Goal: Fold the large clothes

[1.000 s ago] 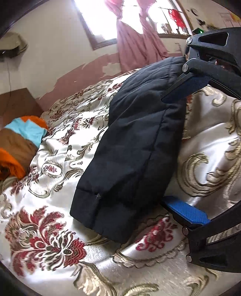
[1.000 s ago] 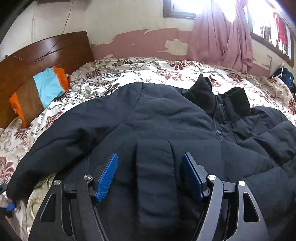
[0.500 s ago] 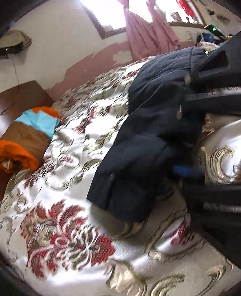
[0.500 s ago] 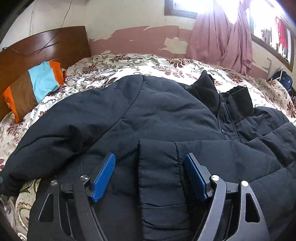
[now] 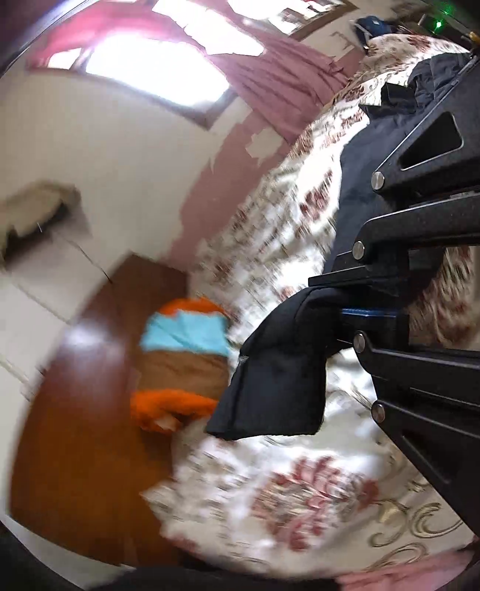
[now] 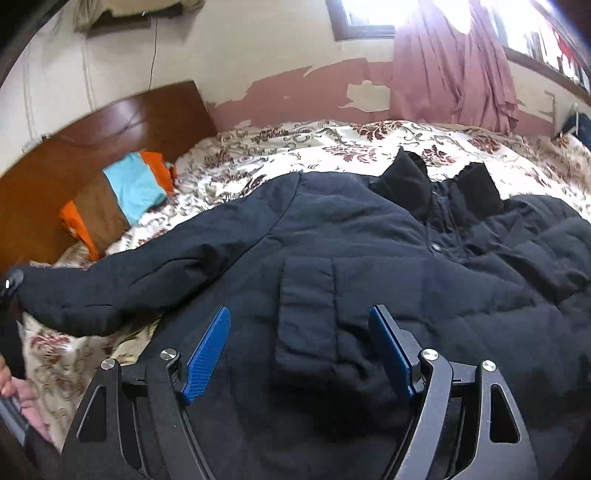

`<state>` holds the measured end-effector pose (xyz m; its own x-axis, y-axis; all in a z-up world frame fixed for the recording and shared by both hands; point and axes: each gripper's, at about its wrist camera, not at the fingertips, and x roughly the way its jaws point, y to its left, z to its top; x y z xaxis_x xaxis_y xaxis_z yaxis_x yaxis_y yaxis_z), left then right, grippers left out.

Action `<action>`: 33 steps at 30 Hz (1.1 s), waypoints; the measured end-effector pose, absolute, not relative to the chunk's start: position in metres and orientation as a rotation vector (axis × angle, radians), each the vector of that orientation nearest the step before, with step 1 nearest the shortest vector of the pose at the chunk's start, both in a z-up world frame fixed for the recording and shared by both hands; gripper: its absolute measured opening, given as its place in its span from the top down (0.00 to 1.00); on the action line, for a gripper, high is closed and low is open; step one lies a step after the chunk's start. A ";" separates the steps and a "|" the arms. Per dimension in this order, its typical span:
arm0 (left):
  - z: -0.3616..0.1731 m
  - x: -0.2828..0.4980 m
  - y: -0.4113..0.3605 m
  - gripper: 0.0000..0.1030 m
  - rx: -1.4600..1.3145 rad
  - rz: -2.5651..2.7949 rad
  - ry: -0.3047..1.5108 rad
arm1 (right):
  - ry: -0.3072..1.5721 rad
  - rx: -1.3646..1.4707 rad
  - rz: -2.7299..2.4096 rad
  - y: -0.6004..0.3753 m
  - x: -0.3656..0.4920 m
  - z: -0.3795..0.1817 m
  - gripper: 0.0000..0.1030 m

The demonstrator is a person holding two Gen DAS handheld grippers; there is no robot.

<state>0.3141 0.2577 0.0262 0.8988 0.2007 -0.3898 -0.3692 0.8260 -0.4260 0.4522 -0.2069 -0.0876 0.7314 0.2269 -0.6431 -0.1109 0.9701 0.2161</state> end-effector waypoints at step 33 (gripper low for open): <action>-0.045 0.341 -0.052 0.89 -0.159 -0.438 0.881 | 0.623 0.722 0.263 -0.436 0.337 -0.135 0.20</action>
